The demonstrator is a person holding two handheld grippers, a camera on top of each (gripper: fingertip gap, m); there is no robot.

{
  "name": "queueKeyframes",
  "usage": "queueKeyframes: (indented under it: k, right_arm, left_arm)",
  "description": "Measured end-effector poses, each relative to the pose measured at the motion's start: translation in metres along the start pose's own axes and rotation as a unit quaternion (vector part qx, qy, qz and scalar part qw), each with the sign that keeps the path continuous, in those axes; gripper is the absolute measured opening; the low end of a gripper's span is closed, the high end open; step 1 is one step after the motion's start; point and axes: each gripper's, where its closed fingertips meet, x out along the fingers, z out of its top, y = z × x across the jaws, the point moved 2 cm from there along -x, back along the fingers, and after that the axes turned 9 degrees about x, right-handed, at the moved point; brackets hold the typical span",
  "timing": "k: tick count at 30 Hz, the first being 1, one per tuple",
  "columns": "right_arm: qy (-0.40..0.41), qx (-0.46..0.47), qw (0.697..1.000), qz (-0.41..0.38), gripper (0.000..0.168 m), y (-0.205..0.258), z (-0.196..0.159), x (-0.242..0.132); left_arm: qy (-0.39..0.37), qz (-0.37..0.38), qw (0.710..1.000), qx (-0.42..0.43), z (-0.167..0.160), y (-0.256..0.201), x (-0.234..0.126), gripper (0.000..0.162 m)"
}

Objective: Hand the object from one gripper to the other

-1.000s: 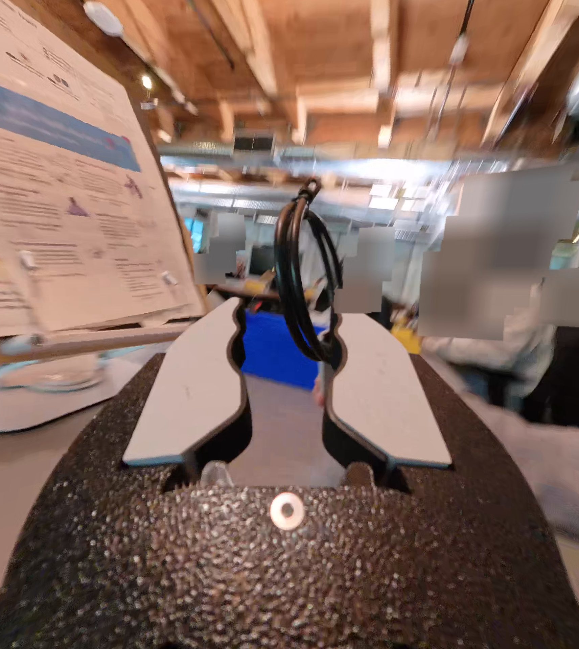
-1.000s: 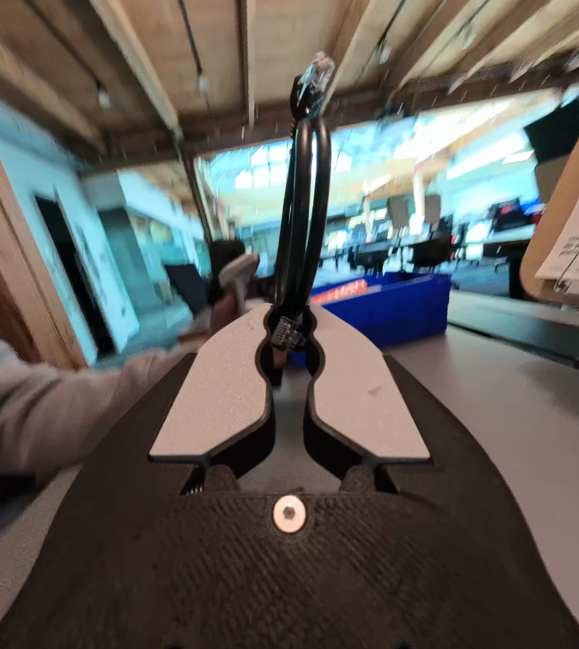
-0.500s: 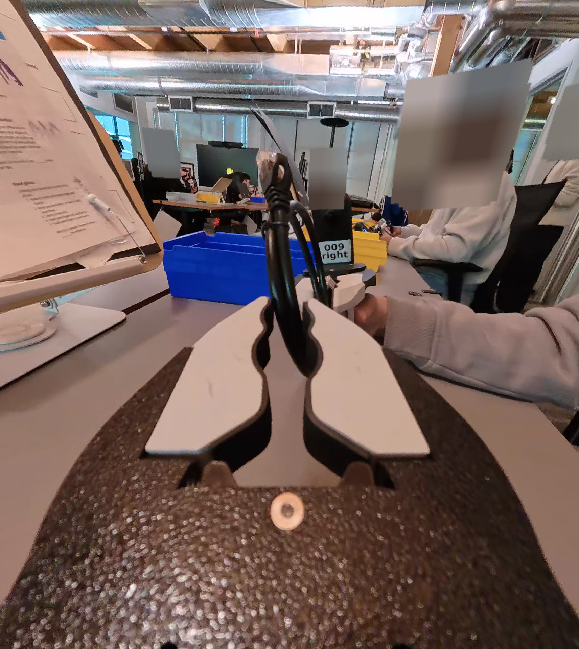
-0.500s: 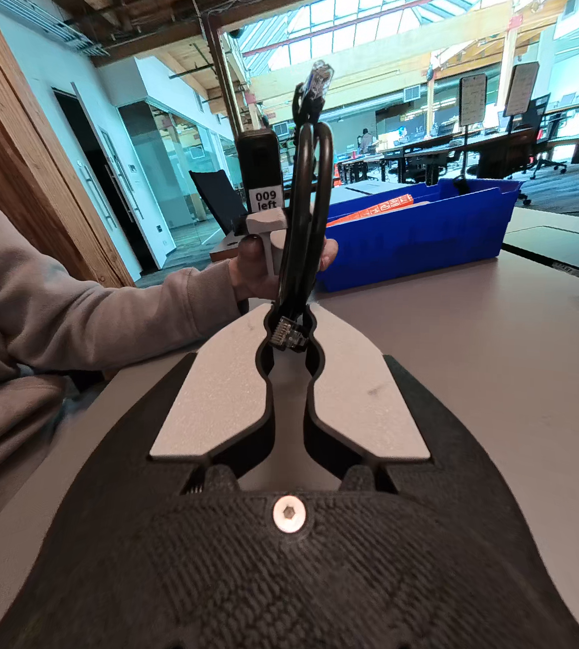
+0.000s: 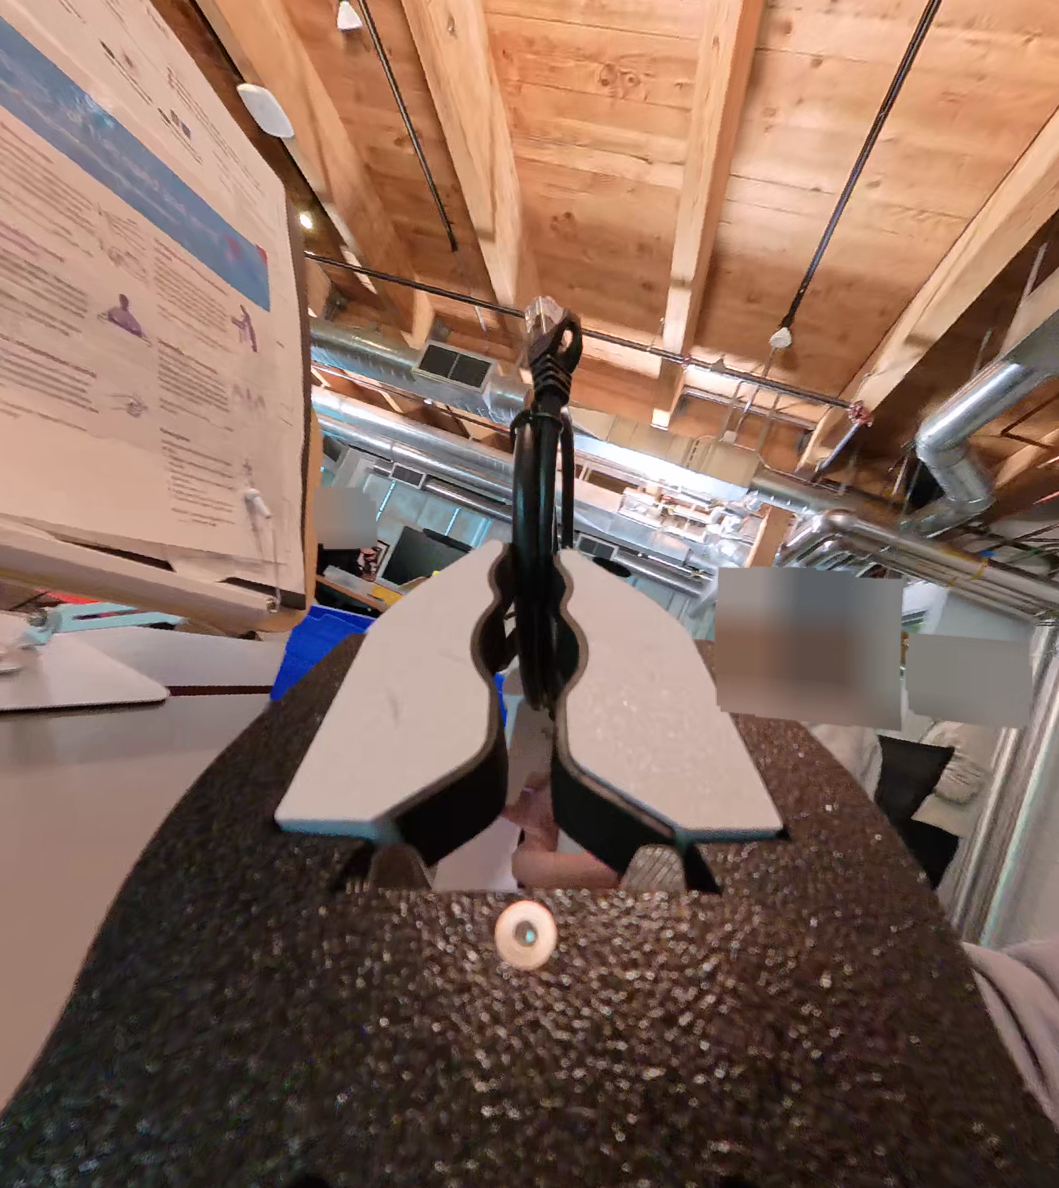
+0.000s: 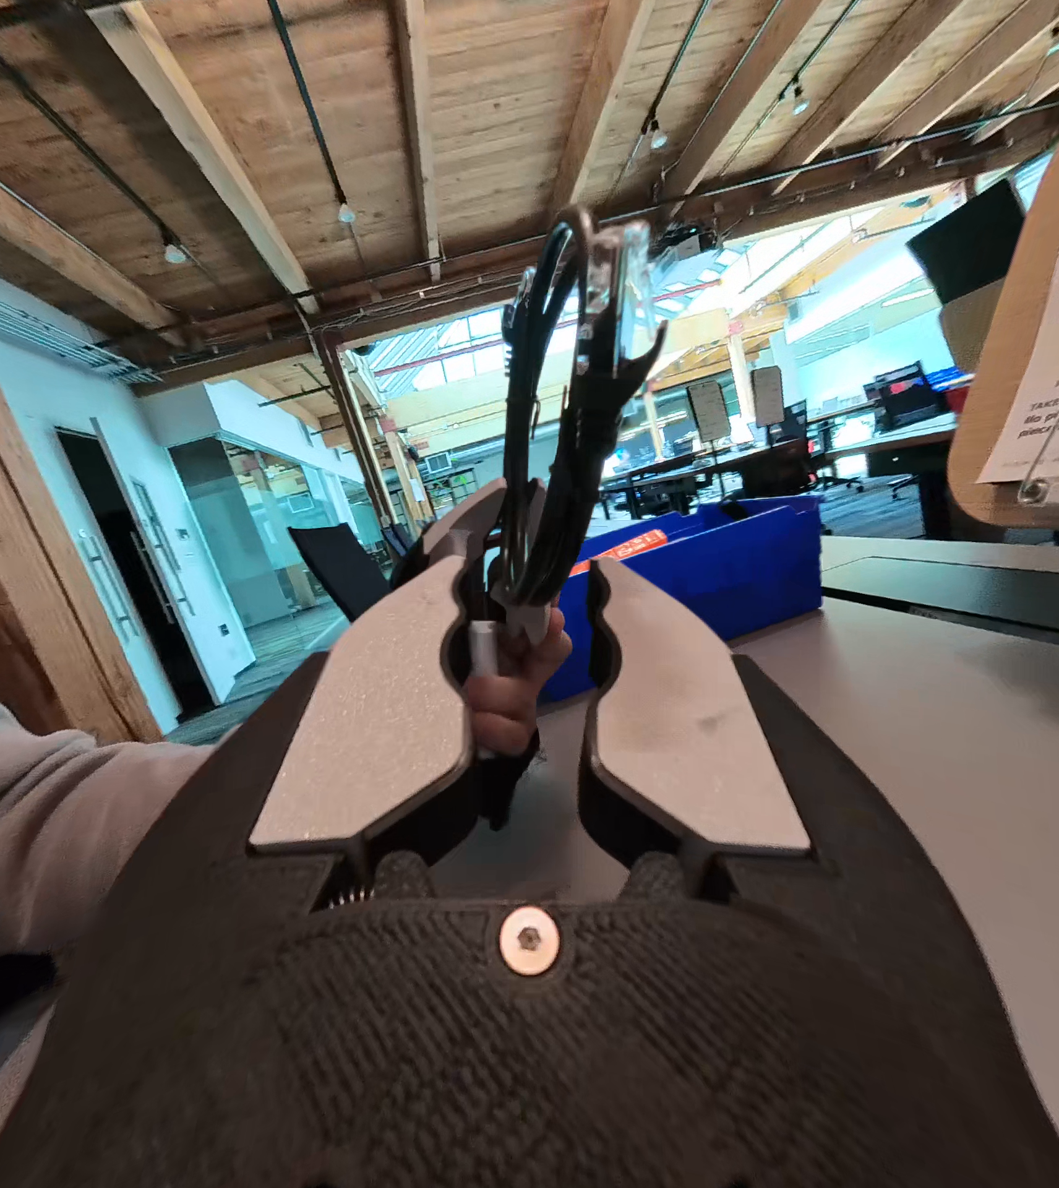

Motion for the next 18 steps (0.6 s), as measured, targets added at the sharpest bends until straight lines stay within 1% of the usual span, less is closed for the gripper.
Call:
queueKeyframes:
  k: [1, 3, 5, 7, 9, 10, 11, 12, 13, 15, 16, 18]
  right_arm:
    - [-0.004, -0.010, 1.000, -0.012, 0.020, -0.001, 0.000, 0.001]
    - [-0.019, -0.026, 0.999, -0.037, 0.015, -0.006, 0.003, -0.001]
    - [-0.012, -0.009, 1.000, -0.004, 0.012, -0.001, 0.007, -0.003]
    - [0.017, -0.015, 1.000, 0.004, 0.011, 0.000, 0.009, -0.008]
    - [0.058, -0.027, 0.998, 0.010, 0.011, 0.002, 0.010, -0.015]
    - [0.077, -0.024, 0.997, 0.015, 0.012, 0.003, 0.010, -0.020]
    - [0.099, -0.022, 0.995, 0.014, 0.011, 0.002, 0.010, -0.026]
    - [0.119, -0.023, 0.993, 0.005, 0.011, -0.001, 0.008, -0.031]
    - [0.135, -0.020, 0.991, 0.000, 0.012, -0.003, 0.006, -0.035]
    - [0.144, -0.001, 0.990, 0.006, 0.012, -0.005, 0.005, -0.039]
    - [0.149, 0.011, 0.989, 0.012, 0.012, -0.004, 0.003, -0.039]
    - [0.169, 0.019, 0.985, 0.019, 0.011, -0.003, -0.004, -0.038]
  left_arm:
    - [0.002, -0.006, 1.000, -0.001, -0.003, -0.002, 0.001, 0.009]
    - [0.011, -0.016, 1.000, 0.002, -0.008, -0.005, 0.003, 0.009]
    - [0.032, -0.024, 0.999, 0.011, -0.012, -0.006, 0.003, 0.009]
    - [0.085, -0.042, 0.995, 0.037, -0.018, -0.008, 0.002, 0.010]
    - [0.155, -0.062, 0.983, 0.082, -0.023, -0.012, -0.001, 0.012]
    - [0.183, -0.060, 0.975, 0.110, -0.023, -0.013, -0.004, 0.017]
    - [0.204, -0.060, 0.968, 0.133, -0.021, -0.014, -0.007, 0.029]
    - [0.225, -0.064, 0.961, 0.147, -0.020, -0.015, -0.011, 0.038]
    - [0.247, -0.072, 0.954, 0.156, -0.020, -0.018, -0.014, 0.043]
    - [0.277, -0.081, 0.941, 0.178, -0.023, -0.020, -0.020, 0.043]
    - [0.288, -0.074, 0.936, 0.186, -0.024, -0.018, -0.022, 0.043]
    - [0.295, -0.072, 0.936, 0.179, -0.027, -0.016, -0.022, 0.045]
